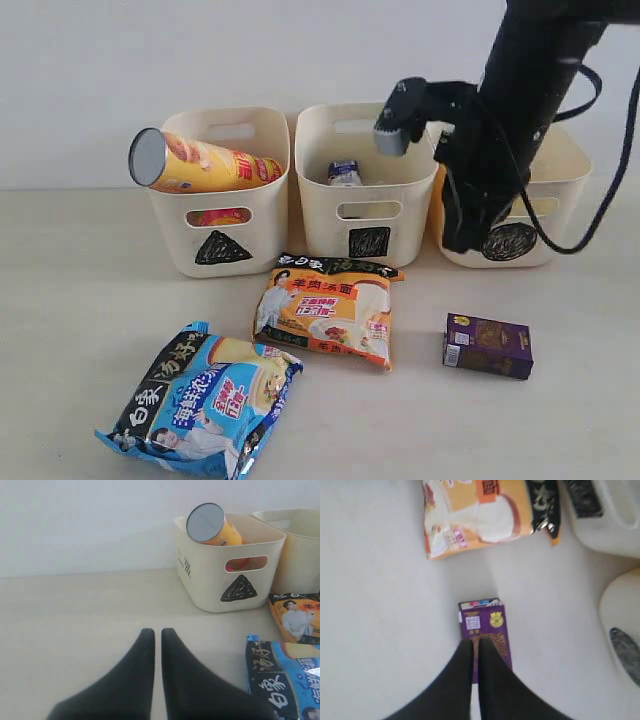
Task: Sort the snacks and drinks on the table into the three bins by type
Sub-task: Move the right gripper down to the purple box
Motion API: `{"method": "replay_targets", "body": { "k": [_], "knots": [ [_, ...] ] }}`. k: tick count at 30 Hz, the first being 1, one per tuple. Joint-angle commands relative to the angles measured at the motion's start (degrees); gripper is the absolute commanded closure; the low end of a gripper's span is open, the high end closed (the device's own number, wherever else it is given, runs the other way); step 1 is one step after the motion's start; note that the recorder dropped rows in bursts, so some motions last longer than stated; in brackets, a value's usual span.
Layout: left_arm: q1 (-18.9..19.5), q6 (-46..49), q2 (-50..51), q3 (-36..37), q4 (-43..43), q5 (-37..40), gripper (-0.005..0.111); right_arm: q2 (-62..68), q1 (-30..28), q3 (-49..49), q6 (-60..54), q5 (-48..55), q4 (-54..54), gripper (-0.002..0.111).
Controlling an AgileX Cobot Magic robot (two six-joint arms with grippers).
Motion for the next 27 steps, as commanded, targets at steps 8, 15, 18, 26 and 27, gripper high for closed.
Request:
{"method": "replay_targets", "body": {
  "k": [8, 15, 18, 26, 27],
  "knots": [
    [0.1, 0.3, -0.2, 0.2, -0.6, 0.1, 0.102, -0.2, -0.7, 16.9, -7.7, -11.8, -2.7, 0.011],
    [0.1, 0.3, -0.2, 0.2, -0.6, 0.1, 0.102, 2.7, -1.3, 20.2, -4.1, -22.7, -6.5, 0.011],
    [0.1, 0.3, -0.2, 0.2, -0.6, 0.1, 0.102, 4.5, -2.9, 20.2, -4.2, -23.4, -6.4, 0.013],
    [0.1, 0.3, -0.2, 0.2, -0.6, 0.1, 0.102, 8.6, -5.9, 20.2, -7.0, -25.4, -3.3, 0.013],
    [0.1, 0.3, -0.2, 0.2, -0.6, 0.1, 0.102, 8.8, -5.9, 20.2, -7.4, -25.8, -3.0, 0.013]
  ]
}}
